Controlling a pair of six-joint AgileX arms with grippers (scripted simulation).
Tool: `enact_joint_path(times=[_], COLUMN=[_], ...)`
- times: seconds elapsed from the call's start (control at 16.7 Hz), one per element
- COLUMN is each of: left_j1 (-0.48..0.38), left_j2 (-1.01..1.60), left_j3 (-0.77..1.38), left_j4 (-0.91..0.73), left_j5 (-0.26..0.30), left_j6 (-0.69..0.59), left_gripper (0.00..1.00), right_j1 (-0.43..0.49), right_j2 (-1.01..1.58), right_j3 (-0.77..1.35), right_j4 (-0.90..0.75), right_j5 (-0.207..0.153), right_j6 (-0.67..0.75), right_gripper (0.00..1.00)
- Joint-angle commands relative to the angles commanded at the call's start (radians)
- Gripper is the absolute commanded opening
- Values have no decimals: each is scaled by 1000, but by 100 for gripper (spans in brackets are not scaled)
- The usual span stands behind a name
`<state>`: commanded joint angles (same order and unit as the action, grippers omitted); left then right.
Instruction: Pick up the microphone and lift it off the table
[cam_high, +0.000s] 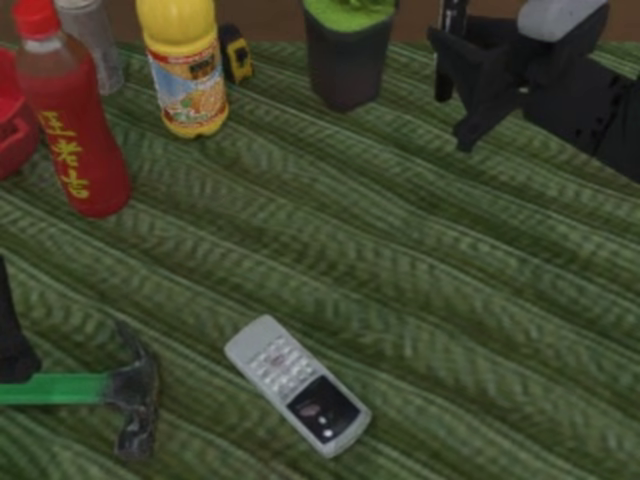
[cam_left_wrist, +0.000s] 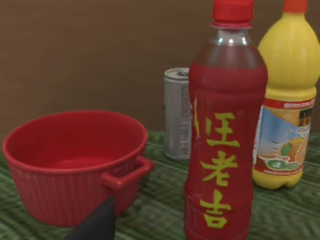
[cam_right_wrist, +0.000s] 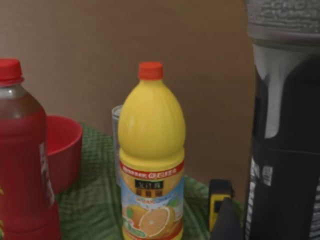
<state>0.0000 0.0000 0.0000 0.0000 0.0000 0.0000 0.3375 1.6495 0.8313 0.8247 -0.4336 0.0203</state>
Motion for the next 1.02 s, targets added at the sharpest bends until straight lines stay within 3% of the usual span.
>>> enact_joint_path(times=[0.18,0.54,0.66,1.02], left_j1=[0,0,0,0], left_j2=[0,0,0,0], left_j3=[0,0,0,0], left_j4=[0,0,0,0], left_j5=[0,0,0,0], left_j6=[0,0,0,0], left_gripper=[100,100,100,100], right_j1=[36,237,282,287], right_j2=[-15,-103,-124,-126], right_j3=[-1,-6,-8,-7], right_j4=[-9,-57,-68,-70], right_j5=[35,228,271,277], right_j6=[2,13,15,17], right_gripper=[0,0,0,0])
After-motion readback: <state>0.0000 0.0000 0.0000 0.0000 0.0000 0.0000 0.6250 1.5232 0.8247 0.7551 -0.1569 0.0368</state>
